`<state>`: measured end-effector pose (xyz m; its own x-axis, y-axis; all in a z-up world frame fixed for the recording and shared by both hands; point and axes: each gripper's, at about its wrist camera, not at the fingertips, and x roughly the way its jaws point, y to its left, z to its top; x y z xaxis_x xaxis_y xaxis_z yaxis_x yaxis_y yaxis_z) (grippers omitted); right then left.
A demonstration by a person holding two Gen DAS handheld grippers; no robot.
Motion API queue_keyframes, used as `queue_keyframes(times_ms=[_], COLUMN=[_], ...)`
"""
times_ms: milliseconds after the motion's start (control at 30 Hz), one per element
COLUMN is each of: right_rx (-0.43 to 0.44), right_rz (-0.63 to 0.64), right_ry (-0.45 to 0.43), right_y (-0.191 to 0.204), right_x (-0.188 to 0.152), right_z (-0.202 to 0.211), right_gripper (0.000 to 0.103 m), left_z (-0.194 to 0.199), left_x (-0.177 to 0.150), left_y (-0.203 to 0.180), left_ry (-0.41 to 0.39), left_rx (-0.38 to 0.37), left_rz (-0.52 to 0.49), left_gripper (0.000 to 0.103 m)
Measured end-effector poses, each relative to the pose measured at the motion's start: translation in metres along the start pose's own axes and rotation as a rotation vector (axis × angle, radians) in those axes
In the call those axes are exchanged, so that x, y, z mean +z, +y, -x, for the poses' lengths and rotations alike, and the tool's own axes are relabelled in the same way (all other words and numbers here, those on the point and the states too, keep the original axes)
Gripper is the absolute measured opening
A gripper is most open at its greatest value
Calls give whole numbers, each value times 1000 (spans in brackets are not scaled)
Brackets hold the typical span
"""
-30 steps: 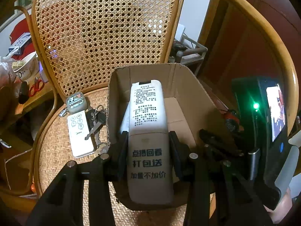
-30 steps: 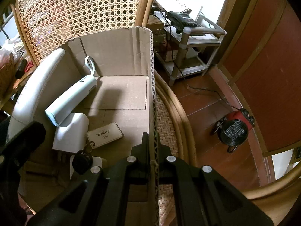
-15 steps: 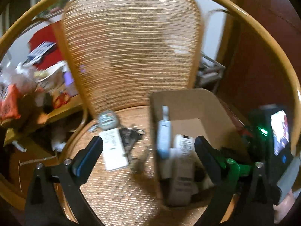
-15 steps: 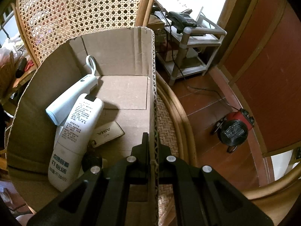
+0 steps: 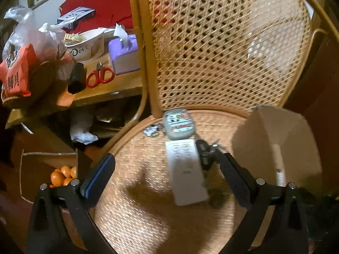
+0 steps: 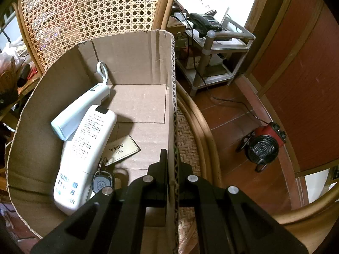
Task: Organize rigid objects
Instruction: 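Move the left gripper back and grasp the white Midea remote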
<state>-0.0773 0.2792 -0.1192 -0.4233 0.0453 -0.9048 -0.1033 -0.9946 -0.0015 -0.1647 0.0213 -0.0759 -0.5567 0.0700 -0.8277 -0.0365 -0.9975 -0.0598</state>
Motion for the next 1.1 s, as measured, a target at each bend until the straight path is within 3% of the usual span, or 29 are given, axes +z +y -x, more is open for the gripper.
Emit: queue_keyframes(times_ms=[167,367,433,800,1100], right_rx=[-1,-2,-2,-3,-3], right_rz=[0,0,1,2,3], right_ry=[0,0,-1,0,0], right_y=[0,0,0,1,1], right_x=[0,0,0,0,2], right_z=[0,1,0,0,-1], right_gripper=[5,5,5,5,5], left_z=[-27,-64,-71,-91,-86], left_x=[1,-7,-9,-17,-22], left_y=[6,0,0,-15,-13], left_ry=[28,87,104,147,124], left_rx=[-39,0,-29,-7,12], left_rz=[6,-33,-17,-39,-39], left_gripper=[98,98,98,99,100])
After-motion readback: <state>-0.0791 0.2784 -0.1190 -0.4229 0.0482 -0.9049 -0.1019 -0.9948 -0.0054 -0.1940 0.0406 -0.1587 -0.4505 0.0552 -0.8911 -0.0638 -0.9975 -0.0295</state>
